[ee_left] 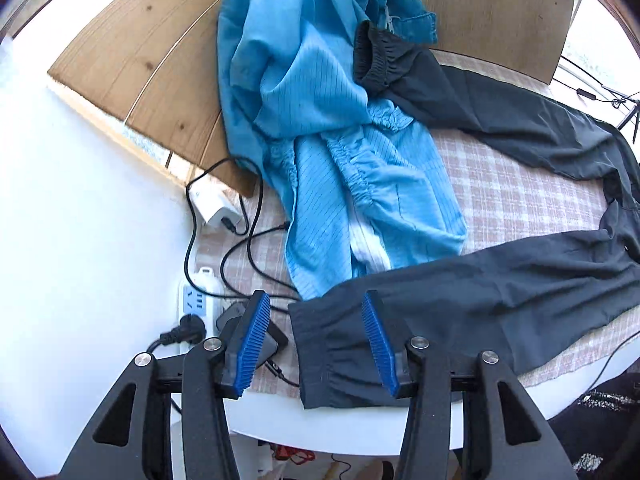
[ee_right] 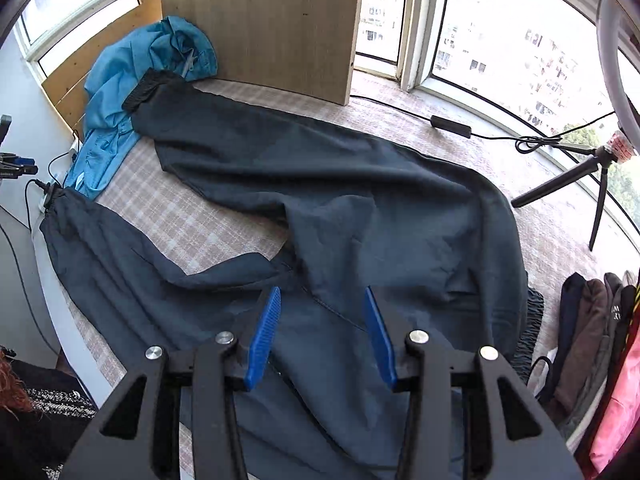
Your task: Fold clothes
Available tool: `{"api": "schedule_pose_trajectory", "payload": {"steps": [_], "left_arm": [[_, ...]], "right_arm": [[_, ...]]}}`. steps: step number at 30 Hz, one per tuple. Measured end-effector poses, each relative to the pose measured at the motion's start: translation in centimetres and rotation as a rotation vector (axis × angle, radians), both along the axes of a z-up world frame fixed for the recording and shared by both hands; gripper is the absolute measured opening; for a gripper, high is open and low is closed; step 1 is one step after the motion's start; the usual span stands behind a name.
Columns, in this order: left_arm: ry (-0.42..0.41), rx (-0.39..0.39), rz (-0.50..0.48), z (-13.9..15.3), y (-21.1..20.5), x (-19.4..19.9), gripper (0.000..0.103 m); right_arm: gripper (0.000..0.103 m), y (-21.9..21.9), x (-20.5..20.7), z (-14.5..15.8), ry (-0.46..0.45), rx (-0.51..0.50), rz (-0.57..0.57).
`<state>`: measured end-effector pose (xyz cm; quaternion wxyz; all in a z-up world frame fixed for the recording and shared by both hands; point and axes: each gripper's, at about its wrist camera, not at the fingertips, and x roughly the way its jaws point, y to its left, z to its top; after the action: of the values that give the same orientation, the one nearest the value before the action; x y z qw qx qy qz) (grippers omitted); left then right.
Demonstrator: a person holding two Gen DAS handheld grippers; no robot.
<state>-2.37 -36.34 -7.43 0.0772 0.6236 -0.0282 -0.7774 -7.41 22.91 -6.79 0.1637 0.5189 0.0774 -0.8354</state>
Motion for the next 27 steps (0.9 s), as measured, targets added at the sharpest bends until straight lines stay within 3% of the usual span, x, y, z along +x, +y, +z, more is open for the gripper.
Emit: {"api": "schedule_pose_trajectory", "payload": {"steps": [4,9,14,17,22,27], "left_arm": [[-0.039,0.068,0.04,-3.3,0.2,4.4,0.046],[-0.05,0.195,0.148,-6.7,0.3,7.6,0.046],[-0.051,0.311,0.249,-9.7,0.8,10.4,0.043],[-0.033,0.337,0.271,-9.8,2.7,10.1,0.045],[-0.067,0.291,0.224,-10.9,5.7,8.4,0.045],[-0.08,0.301,0.226,-11.7,6.8,7.9,0.045]], "right_arm": [[0.043,3.1,4.7,-0.8,-0.04,0.003,-0.104],[0.043,5.8,11.2,-4.9,-0.138,-0.029,-0.265],[0.043,6.7,15.4,-7.1,-0.139,-0.007,-0.387],[0.043,7.3,17.0,-8.0,-0.133,0.008,-0.443],[0.049,9.1,18.5,-8.8,-0.133,0.023,-0.513],[0.05,12.4,20.7,-8.6,-0.121,-0.076,-0.661]]}}
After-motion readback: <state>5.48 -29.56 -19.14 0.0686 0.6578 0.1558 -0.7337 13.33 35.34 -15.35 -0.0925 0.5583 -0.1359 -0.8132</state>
